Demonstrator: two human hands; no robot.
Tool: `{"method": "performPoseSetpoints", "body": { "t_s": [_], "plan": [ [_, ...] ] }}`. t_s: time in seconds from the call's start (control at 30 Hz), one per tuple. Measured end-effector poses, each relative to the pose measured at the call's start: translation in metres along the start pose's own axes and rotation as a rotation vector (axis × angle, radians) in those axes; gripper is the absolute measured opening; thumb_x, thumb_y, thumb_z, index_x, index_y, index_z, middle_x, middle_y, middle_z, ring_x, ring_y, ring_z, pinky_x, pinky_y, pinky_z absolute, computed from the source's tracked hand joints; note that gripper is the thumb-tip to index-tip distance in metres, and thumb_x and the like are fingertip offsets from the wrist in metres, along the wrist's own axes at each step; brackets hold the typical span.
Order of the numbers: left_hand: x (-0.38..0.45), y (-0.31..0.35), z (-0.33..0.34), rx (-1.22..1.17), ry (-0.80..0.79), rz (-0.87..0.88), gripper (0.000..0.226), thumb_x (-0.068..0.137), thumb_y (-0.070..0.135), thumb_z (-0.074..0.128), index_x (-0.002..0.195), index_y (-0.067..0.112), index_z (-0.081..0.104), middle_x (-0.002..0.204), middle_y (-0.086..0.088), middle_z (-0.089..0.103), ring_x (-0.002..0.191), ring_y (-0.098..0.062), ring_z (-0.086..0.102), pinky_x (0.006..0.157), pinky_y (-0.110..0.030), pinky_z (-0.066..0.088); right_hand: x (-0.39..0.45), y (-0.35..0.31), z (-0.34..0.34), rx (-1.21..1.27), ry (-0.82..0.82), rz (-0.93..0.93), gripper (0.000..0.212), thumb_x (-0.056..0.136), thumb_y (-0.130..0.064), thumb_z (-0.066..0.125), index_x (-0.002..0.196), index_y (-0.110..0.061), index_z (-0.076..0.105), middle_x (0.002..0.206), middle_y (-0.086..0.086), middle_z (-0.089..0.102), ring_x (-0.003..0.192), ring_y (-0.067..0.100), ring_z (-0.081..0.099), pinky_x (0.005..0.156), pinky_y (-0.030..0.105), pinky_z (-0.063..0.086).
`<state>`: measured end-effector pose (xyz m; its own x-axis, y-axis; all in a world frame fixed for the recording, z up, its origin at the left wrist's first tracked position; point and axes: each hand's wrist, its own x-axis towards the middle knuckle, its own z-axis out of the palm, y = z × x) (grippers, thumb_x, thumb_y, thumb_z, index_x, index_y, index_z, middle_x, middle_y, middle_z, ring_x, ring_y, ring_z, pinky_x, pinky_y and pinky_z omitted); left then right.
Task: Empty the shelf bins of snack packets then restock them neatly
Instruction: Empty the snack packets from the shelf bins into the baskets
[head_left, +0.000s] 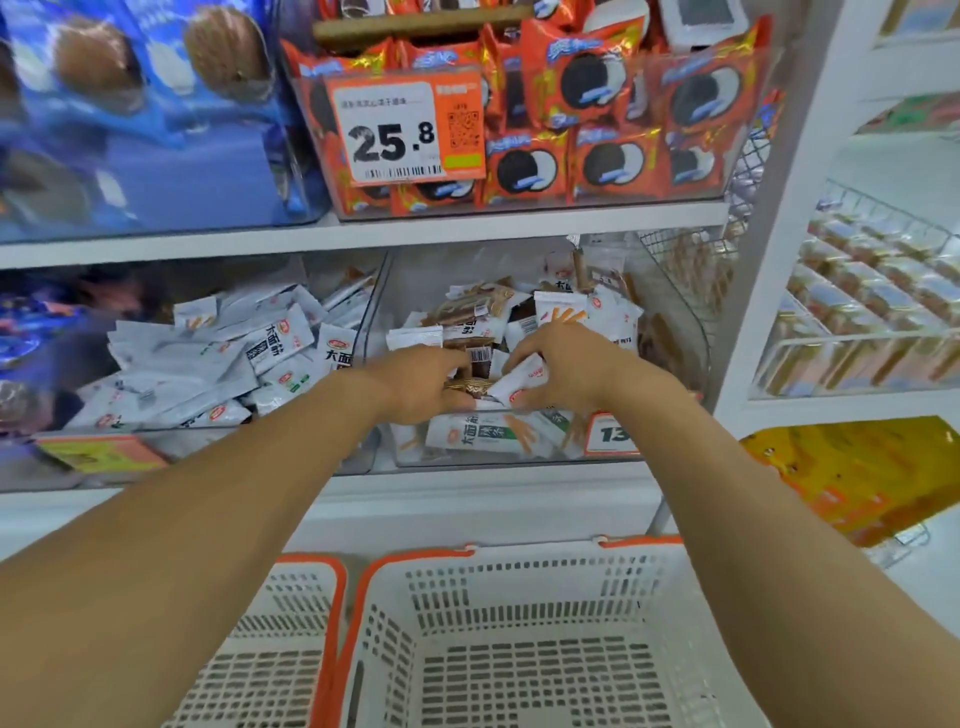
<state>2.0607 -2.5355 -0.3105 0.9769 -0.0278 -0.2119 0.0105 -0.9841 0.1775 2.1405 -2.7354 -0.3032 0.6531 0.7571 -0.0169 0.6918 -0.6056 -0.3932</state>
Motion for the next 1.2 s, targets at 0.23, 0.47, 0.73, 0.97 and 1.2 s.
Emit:
{"method": "performPoseSetpoints", "body": {
  "t_s": [0.23,0.47,0.73,0.97,1.2],
  "plan": [
    [-0.006,-0.005,0.007,-0.037,0.074,0.019,0.038,0.099,0.046,0.056,0.127,0.02,0.053,0.126,-0.007,0.061,0.108,-0.027,0.056,0.086,-0.035,0.047,-0.002,-0.011,0.019,-0.083,0.079,0.072,0.035,0.09,-0.036,0.074,0.122,-0.025,0.068,0.122,0.007,0.067,0.111,0.029,0.061,0.08,0.032,0.044],
    [-0.023,0.012,-0.007,0.0,0.346,-0.05,0.019,0.102,0.042,0.05,0.102,0.023,0.053,0.099,0.0,0.061,0.088,-0.024,0.055,0.064,-0.035,0.035,-0.02,-0.004,-0.011,0.168,0.409,0.028,0.025,0.094,-0.027,0.071,0.115,-0.015,0.074,0.112,0.009,0.074,0.088,0.02,0.067,0.075,0.03,0.05],
    [-0.037,0.033,-0.028,-0.009,0.602,-0.055,0.024,0.102,0.036,0.053,0.107,0.013,0.061,0.105,-0.007,0.068,0.095,-0.029,0.06,0.067,-0.037,0.038,-0.026,-0.01,-0.024,0.419,0.593,-0.02,0.018,0.09,-0.029,0.076,0.103,-0.017,0.072,0.083,-0.01,0.067,0.072,0.002,0.06,0.064,0.021,0.048],
    [-0.052,0.037,-0.032,-0.036,0.709,0.015,0.017,0.098,0.027,0.062,0.102,0.011,0.066,0.1,-0.006,0.069,0.093,-0.029,0.06,0.069,-0.039,0.041,-0.025,-0.014,-0.024,0.272,0.329,-0.115,0.054,0.088,-0.033,0.077,0.137,-0.03,0.055,0.129,0.001,0.055,0.121,0.021,0.052,0.1,0.035,0.042],
    [-0.089,0.036,-0.04,0.003,0.838,0.105,0.011,0.092,0.024,0.069,0.099,0.015,0.07,0.093,0.002,0.07,0.09,-0.021,0.061,0.072,-0.039,0.047,-0.033,-0.043,-0.037,0.156,0.283,-0.238,0.041,0.086,-0.028,0.079,0.125,-0.02,0.07,0.112,0.001,0.065,0.103,0.019,0.058,0.088,0.031,0.045]
  ]
}}
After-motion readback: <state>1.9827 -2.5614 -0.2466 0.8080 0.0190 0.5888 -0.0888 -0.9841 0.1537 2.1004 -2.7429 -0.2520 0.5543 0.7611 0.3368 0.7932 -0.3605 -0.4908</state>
